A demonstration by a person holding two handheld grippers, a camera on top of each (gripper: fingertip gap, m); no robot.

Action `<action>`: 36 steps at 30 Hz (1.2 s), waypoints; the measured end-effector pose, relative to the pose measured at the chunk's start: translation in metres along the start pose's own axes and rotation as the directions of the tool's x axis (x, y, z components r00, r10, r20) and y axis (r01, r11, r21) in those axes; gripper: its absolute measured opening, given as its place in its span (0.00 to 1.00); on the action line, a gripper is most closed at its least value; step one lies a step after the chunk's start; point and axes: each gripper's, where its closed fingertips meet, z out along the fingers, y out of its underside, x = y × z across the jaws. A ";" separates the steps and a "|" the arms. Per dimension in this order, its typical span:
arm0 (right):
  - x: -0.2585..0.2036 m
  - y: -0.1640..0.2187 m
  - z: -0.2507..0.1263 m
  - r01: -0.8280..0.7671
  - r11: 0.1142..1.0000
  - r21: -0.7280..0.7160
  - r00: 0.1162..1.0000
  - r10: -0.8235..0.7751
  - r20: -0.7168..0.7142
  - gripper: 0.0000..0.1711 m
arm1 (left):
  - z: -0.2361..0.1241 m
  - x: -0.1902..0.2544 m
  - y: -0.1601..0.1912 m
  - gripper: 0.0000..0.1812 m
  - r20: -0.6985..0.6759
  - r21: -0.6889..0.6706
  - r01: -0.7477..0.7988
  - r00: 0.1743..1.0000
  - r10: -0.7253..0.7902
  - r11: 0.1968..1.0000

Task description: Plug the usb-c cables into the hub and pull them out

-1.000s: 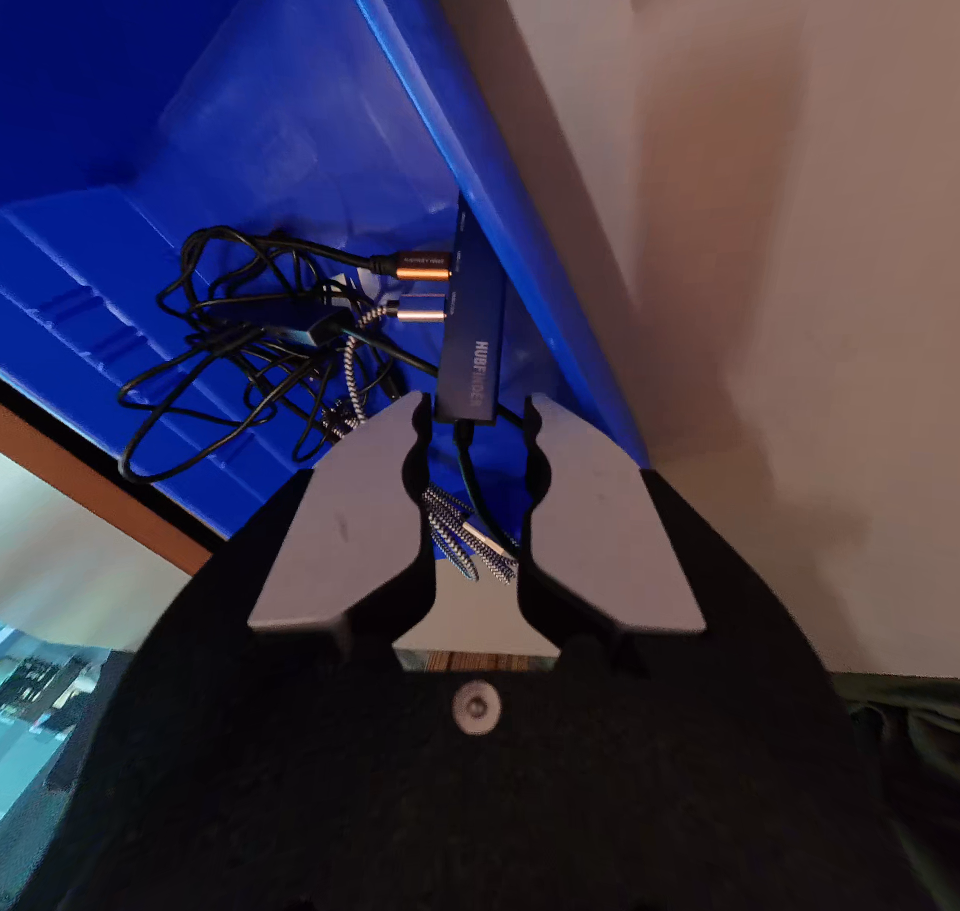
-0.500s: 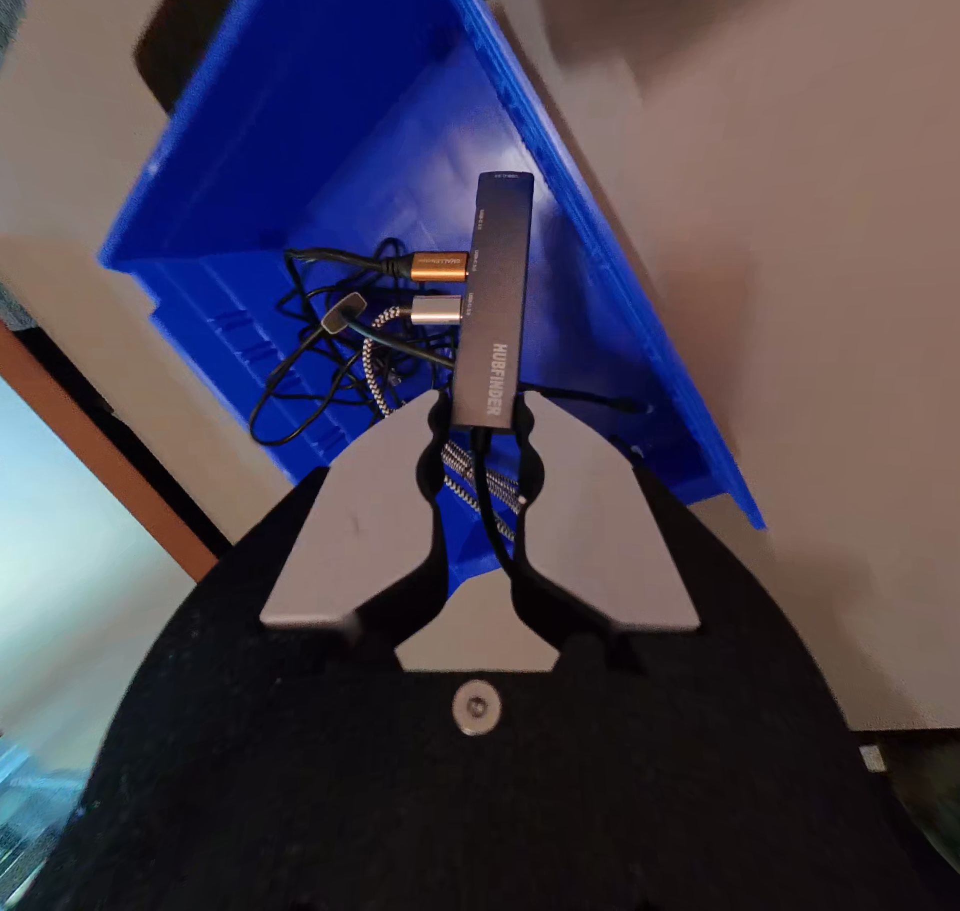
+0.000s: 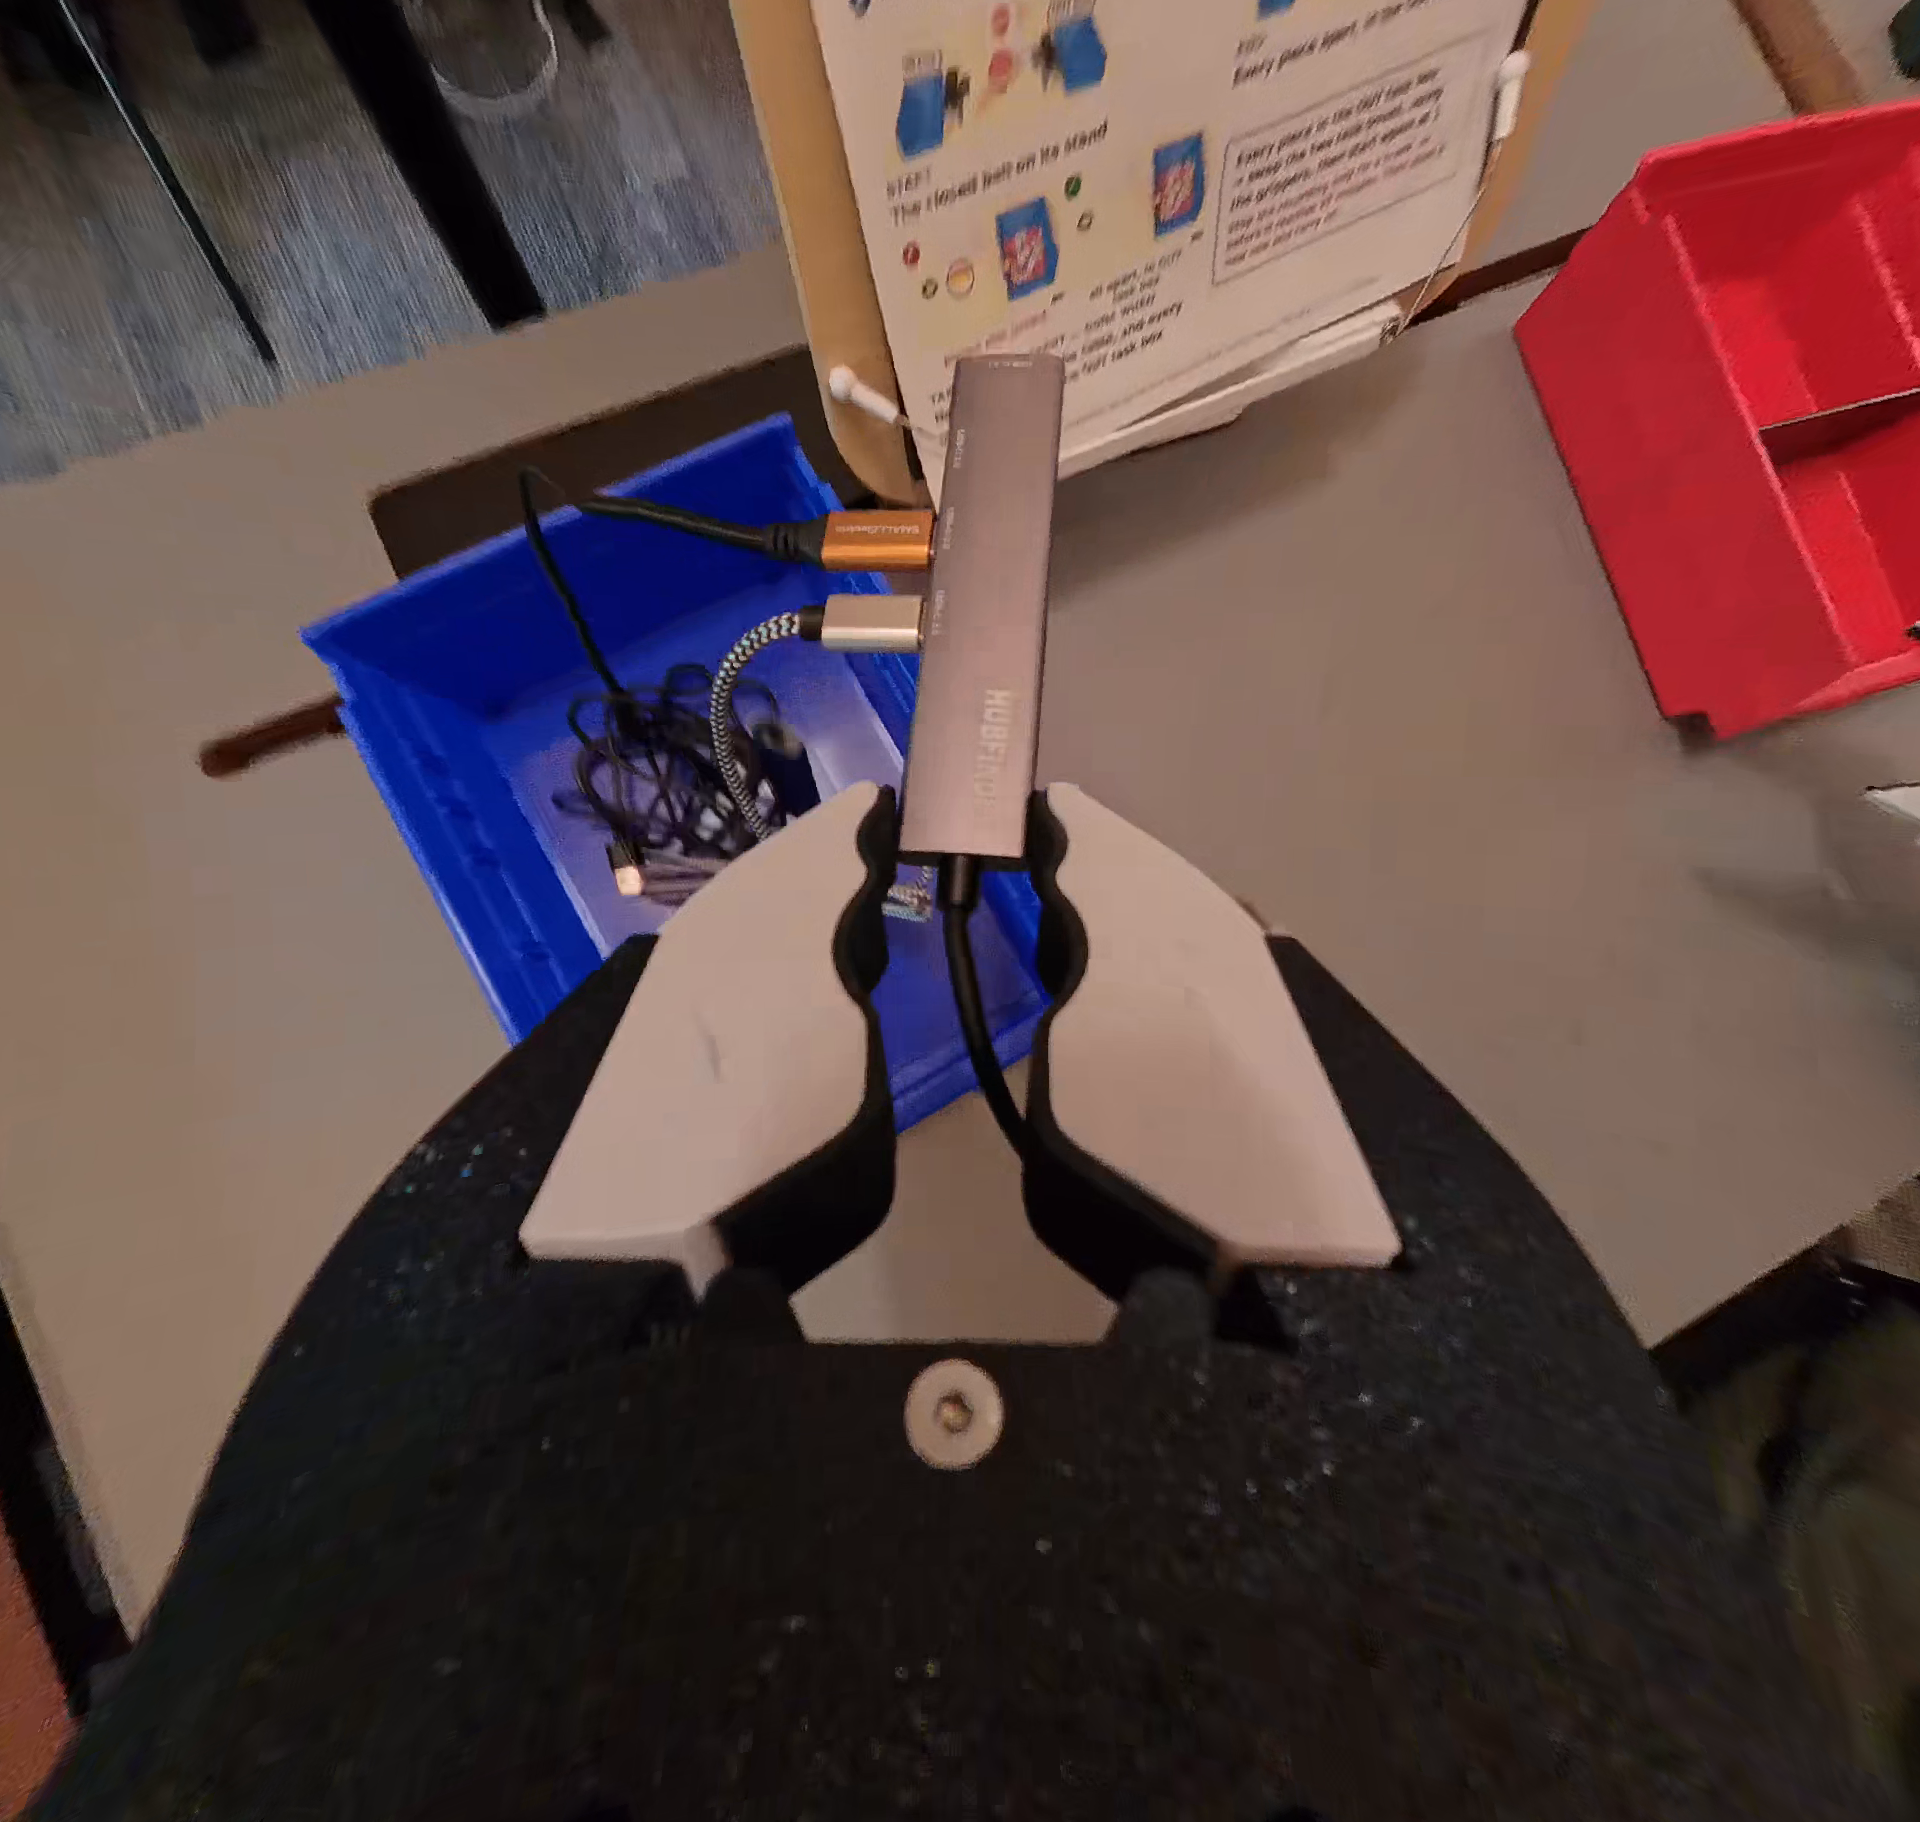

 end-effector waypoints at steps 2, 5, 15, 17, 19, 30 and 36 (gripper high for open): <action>-0.001 -0.002 -0.002 0.007 1.000 0.008 1.000 -0.006 -0.003 0.43 | -0.014 0.003 -0.006 0.13 0.012 0.071 -0.060 0.998 0.059 0.996; -0.001 -0.005 -0.005 0.009 1.000 0.016 1.000 -0.009 -0.013 0.43 | -0.041 0.014 -0.020 0.13 0.033 0.153 -0.159 0.987 0.155 0.975; -0.006 -0.007 -0.003 0.011 1.000 0.024 1.000 -0.011 -0.005 0.42 | -0.140 0.081 -0.070 0.13 0.197 0.351 -0.506 0.863 0.466 0.788; -0.007 -0.010 -0.003 0.020 0.999 0.035 1.000 -0.020 -0.012 0.42 | -0.155 0.110 -0.071 0.13 0.172 0.382 -0.560 0.825 0.539 0.735; -0.008 -0.015 -0.006 0.025 0.998 0.054 1.000 -0.024 -0.016 0.42 | -0.165 0.140 -0.069 0.13 0.153 0.416 -0.617 0.771 0.618 0.668; -0.086 -0.105 -0.077 -0.140 0.861 0.489 0.910 -0.083 0.407 0.50 | -0.074 0.270 0.052 0.13 -0.046 0.514 -0.784 0.381 0.923 0.349; -0.097 -0.096 -0.060 -0.016 0.880 0.475 0.926 -0.166 0.339 0.40 | 0.024 0.304 0.154 0.13 -0.288 0.546 -0.741 0.271 0.919 0.390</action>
